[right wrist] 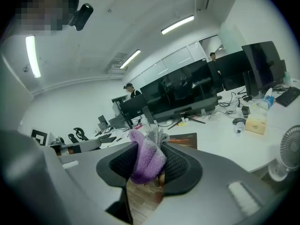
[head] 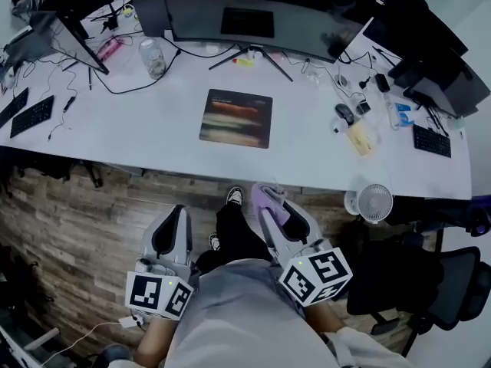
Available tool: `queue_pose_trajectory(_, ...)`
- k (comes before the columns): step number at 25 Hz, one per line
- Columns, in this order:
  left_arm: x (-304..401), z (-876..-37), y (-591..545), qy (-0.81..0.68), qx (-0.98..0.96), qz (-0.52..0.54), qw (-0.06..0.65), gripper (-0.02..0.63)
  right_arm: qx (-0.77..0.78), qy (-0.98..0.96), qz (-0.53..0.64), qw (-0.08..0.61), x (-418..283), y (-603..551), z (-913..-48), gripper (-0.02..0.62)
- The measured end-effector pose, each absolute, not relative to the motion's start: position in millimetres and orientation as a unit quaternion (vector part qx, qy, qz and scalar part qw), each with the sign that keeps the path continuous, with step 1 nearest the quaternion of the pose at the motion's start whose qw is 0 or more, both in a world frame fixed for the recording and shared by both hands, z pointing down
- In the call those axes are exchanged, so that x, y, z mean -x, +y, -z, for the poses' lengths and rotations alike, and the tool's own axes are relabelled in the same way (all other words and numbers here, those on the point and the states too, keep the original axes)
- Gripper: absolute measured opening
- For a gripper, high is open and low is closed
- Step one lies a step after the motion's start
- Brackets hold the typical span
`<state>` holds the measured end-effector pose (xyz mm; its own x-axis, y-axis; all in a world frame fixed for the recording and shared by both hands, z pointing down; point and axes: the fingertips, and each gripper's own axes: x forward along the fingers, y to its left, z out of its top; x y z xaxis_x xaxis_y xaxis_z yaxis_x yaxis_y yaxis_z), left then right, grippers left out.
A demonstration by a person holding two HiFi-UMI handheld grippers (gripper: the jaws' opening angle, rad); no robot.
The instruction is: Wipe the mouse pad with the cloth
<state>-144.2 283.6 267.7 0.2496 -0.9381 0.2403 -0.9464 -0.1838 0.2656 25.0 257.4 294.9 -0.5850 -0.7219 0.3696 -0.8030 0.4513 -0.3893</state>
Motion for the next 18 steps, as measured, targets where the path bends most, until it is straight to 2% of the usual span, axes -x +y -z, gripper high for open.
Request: queue_pose_trajectory(18, 111, -280, 78, -0.579, -0.794, -0.053, 0.179, 0.0, -0.474, -0.82, -0.314, 0.067, -50, 66, -327, 0.15)
